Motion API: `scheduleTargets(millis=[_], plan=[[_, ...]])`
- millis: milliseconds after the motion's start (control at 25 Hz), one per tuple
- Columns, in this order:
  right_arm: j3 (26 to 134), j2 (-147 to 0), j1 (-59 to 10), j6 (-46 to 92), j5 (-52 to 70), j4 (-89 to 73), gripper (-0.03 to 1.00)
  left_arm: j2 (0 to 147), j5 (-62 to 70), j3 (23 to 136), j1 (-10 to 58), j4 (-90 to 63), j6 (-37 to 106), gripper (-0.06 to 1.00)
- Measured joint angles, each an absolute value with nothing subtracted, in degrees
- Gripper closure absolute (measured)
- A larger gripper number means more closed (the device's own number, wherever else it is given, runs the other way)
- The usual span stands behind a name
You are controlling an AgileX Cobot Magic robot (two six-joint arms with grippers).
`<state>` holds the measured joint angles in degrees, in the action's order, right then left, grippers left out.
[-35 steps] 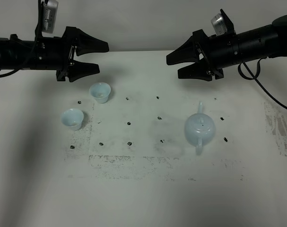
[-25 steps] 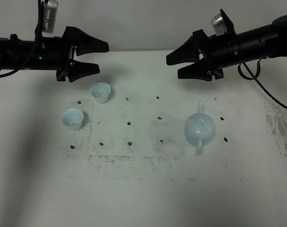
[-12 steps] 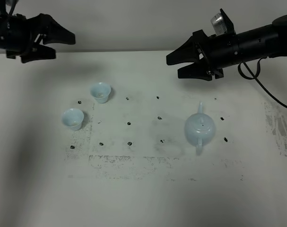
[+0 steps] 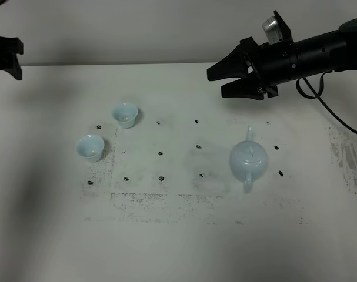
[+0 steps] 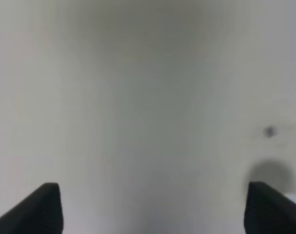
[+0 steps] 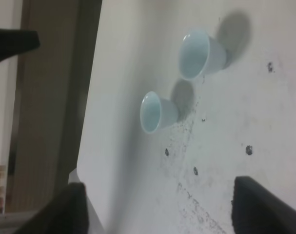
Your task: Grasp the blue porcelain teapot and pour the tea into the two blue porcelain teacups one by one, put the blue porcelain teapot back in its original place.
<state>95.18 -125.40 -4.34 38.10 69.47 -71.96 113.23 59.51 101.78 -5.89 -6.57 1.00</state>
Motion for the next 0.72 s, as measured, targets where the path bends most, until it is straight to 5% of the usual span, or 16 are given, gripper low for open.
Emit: scheduleTargets(millis=[440,720], plan=[[95.18,-125.40,-4.34,38.51,69.47,-71.96,0.37,107.44,68.30,101.69,-5.93,-3.06,2.26,0.22],[95.18,-125.40,-4.34,38.51,69.47,-71.96,0.37,93.93,68.30,90.73,-5.93,-2.86,2.40,0.22]])
